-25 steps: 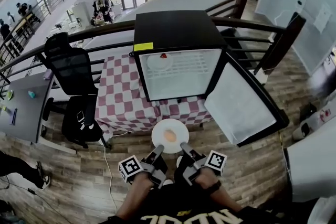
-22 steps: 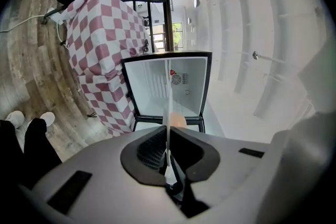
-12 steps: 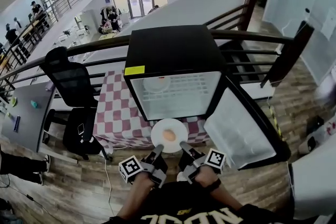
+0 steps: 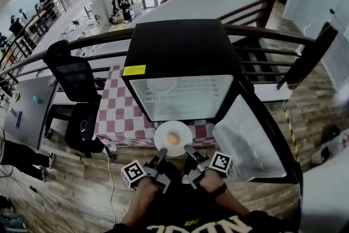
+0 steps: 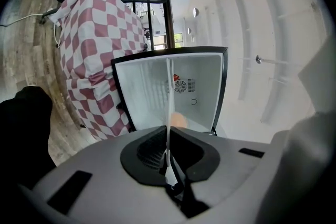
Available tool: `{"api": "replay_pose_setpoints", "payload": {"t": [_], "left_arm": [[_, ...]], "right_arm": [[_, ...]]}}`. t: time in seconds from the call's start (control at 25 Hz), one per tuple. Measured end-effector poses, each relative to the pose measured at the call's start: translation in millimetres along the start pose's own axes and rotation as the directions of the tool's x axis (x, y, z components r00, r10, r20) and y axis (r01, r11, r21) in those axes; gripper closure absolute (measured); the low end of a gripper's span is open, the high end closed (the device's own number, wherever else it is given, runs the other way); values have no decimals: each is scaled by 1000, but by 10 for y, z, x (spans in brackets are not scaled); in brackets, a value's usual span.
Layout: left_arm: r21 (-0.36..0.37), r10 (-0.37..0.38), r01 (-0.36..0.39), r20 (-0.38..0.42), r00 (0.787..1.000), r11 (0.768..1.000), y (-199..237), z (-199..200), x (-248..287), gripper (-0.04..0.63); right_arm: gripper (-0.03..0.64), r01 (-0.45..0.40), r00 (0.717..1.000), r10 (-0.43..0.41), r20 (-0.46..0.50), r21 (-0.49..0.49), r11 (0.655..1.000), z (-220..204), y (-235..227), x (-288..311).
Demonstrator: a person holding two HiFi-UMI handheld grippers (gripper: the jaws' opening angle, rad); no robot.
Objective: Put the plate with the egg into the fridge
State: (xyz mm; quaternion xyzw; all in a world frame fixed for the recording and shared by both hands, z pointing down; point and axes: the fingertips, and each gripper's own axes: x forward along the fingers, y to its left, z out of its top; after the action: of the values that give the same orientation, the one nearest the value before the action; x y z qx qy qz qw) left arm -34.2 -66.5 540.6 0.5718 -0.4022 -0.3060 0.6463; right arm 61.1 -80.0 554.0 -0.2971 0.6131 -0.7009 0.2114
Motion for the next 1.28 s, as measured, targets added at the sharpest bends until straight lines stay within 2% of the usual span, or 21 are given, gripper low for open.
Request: {"api": "replay_pose_setpoints", "payload": {"t": [0.24, 0.4, 0.64, 0.96, 1.28], "left_arm": [[38, 43, -43, 2, 999, 998, 165, 54, 137, 560], [48, 46, -46, -14, 999, 998, 278, 120, 256, 560], [29, 61, -59, -44, 997, 998, 374, 208, 492, 560], [104, 71, -64, -71, 995, 992, 488, 375, 719, 560], [104, 102, -95, -64, 993, 990, 735, 590, 887, 560]], "right_arm": [[584, 38, 999, -38, -7, 24, 999, 102, -192, 102], [584, 25, 1000, -25, -4, 31, 999, 182, -257, 211], [584, 58, 998, -58, 16, 11, 998, 384, -369, 361], [584, 91, 995, -91, 31, -14, 996, 555, -479, 577], [583, 148, 989, -147, 22, -61, 987, 660, -678, 856]]}}
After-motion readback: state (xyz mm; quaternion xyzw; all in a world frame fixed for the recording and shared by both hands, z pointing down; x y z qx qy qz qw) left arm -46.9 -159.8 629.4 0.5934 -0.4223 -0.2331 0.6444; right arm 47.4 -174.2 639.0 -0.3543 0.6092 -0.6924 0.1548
